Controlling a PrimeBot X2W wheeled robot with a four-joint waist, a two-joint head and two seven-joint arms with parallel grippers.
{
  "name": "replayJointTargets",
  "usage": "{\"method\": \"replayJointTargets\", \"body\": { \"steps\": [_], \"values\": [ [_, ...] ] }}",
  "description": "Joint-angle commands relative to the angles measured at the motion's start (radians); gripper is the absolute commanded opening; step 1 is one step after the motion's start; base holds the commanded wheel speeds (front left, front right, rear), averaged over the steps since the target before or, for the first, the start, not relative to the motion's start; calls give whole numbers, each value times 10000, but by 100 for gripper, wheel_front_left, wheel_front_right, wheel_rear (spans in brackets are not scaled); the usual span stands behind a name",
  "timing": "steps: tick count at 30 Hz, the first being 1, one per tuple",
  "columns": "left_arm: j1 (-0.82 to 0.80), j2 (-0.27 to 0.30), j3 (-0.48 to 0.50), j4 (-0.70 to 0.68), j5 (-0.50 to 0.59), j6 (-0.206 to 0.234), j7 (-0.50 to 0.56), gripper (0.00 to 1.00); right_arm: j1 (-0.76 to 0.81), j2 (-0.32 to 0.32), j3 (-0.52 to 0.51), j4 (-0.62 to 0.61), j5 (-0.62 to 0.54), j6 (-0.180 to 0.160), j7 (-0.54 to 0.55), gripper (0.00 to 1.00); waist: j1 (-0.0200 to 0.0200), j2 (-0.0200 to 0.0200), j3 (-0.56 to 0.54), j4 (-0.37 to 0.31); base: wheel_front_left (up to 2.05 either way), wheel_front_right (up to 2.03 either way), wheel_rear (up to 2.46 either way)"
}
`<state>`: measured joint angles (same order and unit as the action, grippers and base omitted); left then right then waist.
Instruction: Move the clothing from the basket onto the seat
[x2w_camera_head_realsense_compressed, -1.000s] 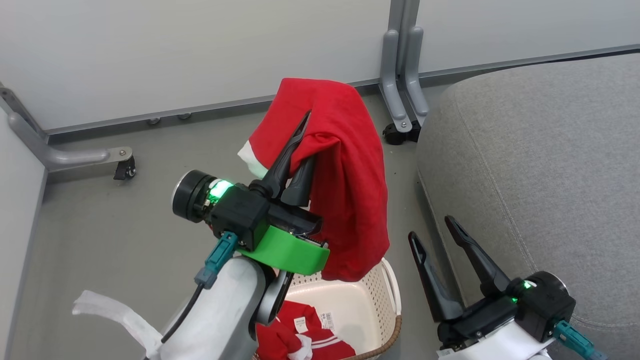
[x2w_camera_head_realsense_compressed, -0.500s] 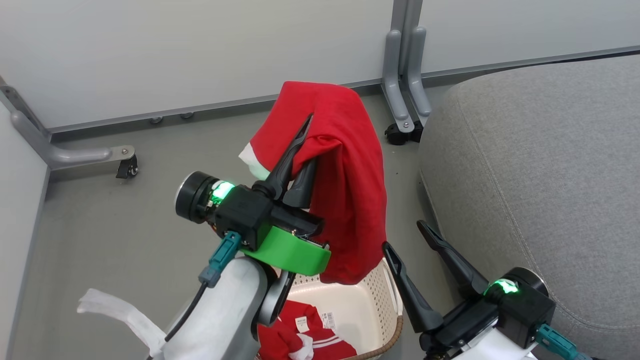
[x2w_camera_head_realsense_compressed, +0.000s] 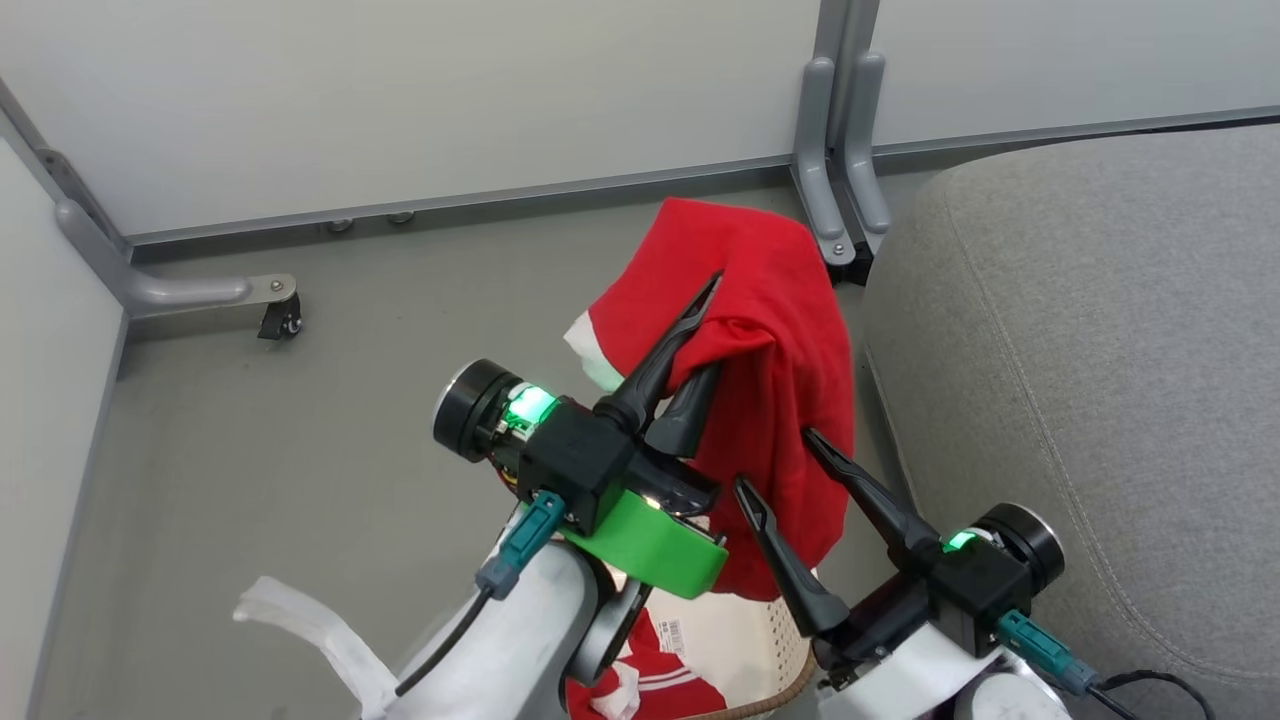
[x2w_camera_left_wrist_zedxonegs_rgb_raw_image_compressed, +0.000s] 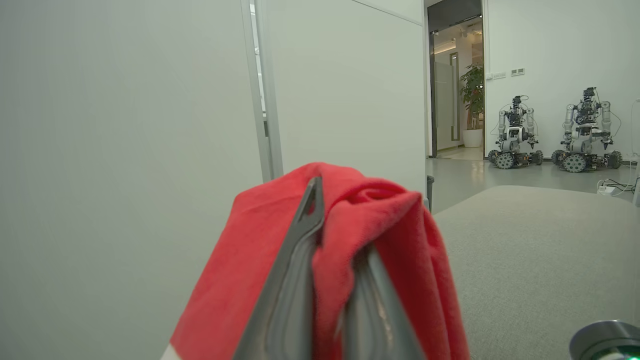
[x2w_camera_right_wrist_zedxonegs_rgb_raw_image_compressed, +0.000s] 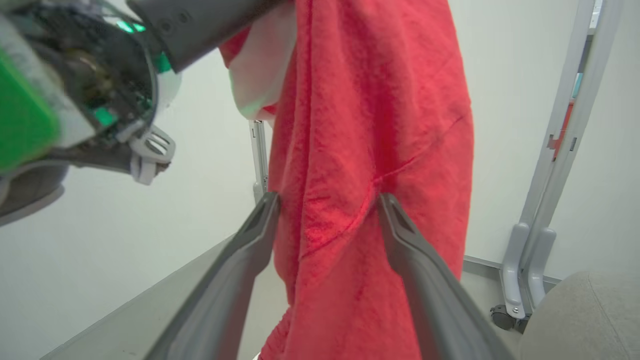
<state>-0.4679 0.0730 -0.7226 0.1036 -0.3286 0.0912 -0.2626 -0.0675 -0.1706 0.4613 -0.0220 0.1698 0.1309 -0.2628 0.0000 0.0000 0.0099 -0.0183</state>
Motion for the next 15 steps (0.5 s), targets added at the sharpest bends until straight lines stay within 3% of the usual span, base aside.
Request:
{"method": "replayJointTargets", "body": {
  "steps": [1, 15],
  "values": [
    [-117, -51, -83, 18, 26, -49, -31, 0, -157, 58, -84, 118, -165, -1, -31, 100, 0, 0, 2, 79, 0, 0, 0],
    [-205, -161, -679, 90, -151, -98, -33, 0, -468, 593, -508, 1158, -1485, -3, -31, 100, 0, 0, -85, 379, 0, 0, 0]
  ]
}}
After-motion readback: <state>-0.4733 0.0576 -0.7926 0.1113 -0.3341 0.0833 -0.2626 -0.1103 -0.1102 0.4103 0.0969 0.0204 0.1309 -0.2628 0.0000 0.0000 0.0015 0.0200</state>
